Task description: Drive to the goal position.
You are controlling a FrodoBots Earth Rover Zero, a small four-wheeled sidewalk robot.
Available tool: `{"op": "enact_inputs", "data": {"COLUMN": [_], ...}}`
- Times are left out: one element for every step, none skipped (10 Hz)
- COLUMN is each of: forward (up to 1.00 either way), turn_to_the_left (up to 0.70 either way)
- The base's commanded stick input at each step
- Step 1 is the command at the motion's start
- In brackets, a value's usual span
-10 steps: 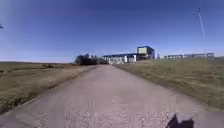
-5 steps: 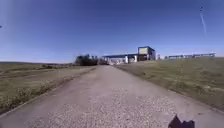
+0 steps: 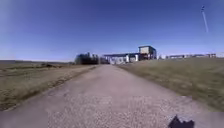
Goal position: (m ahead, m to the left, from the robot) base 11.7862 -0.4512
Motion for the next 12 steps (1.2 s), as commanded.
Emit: {"op": "enact_inputs", "data": {"forward": [1.0, 1.0, 1.0, 1.0, 1.0, 1.0, 1.0, 1.0, 1.0, 1.0, 1.0, 1.0], "turn_to_the_left": [0.0, 0.0, -0.15, -0.33, -0.29, -0.11, 0.0, 0.0, 0.0, 0.0, 0.0, 0.0]}}
